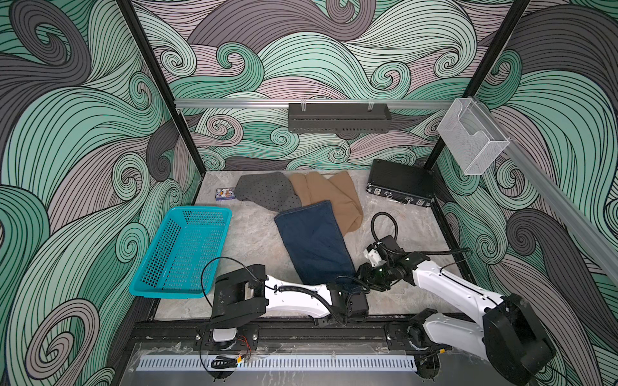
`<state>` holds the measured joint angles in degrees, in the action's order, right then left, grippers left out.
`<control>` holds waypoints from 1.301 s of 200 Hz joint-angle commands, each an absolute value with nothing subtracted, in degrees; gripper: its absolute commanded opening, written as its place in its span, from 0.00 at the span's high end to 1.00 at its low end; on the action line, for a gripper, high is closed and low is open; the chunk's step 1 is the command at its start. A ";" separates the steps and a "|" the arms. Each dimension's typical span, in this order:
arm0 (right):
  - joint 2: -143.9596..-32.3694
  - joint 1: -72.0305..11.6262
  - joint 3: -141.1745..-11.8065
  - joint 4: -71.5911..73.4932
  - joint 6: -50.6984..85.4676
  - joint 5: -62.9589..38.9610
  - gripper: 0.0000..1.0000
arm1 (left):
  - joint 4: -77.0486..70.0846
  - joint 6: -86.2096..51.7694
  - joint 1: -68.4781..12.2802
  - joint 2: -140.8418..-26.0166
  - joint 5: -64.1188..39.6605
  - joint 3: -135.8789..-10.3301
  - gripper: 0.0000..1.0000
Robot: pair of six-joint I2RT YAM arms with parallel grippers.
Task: Roll up the skirts
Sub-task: Adjust the skirt at the center of the board.
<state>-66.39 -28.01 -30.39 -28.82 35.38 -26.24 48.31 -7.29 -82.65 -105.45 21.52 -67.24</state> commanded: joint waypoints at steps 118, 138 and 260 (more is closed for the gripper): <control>-75.07 -38.21 -34.38 -18.74 33.54 -17.44 0.54 | 70.34 -24.64 -72.58 -102.24 32.53 -70.05 0.74; -72.97 -39.24 -33.99 -18.35 32.43 -13.32 0.52 | 72.47 -26.98 -70.10 -98.36 32.91 -69.41 0.56; -69.49 -51.41 -41.04 -23.86 16.02 -1.19 0.38 | 63.66 -35.13 -56.55 -64.00 14.50 -60.51 0.33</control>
